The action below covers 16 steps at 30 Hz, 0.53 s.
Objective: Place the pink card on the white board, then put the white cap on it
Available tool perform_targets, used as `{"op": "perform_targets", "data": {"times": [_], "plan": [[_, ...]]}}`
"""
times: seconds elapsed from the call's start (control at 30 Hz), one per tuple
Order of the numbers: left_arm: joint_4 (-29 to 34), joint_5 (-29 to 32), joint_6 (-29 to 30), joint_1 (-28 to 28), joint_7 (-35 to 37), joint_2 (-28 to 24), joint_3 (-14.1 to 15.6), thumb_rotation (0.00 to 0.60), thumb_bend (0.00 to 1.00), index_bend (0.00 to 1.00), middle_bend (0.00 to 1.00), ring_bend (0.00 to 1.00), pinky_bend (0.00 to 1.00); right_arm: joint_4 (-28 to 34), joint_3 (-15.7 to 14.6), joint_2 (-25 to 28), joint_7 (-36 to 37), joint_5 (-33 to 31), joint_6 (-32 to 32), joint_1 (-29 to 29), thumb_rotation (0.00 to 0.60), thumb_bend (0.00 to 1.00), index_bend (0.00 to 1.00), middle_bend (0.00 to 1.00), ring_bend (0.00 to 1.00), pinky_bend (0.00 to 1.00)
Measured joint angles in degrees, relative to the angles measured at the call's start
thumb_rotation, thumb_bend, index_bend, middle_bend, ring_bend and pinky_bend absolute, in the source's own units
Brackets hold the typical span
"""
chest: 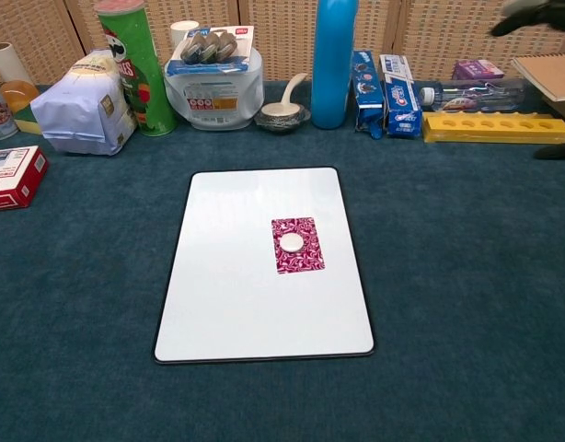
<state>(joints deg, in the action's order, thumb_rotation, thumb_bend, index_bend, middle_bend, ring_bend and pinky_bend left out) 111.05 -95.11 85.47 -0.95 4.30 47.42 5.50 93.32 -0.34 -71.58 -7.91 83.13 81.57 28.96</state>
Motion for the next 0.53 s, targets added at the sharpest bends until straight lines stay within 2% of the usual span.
{"op": "perform_targets", "data": {"times": [0.3, 0.4, 0.53], "plan": [[0.61, 0.21, -0.47, 0.14, -2.93, 0.95, 0.03, 0.6, 0.06, 0.0, 0.0, 0.0, 0.0, -3.85, -4.53, 5.38, 4.69, 9.46, 17.77, -14.23, 0.598, 0.0, 0.11, 0.0, 0.0, 0.0], [0.71, 0.23, -0.22, 0.32, -4.08, 1.47, -0.07, 0.6, 0.06, 0.0, 0.0, 0.0, 0.0, -5.12, -5.32, 5.98, 6.23, 11.28, 20.06, -17.09, 0.6, 0.0, 0.12, 0.0, 0.0, 0.0], [0.78, 0.55, 0.83, 0.84, -6.09, 2.5, -0.44, 0.6, 0.06, 0.0, 0.0, 0.0, 0.0, -5.24, -5.69, 6.67, 9.19, 11.31, 19.45, -18.57, 0.6, 0.0, 0.13, 0.0, 0.0, 0.0]]}}
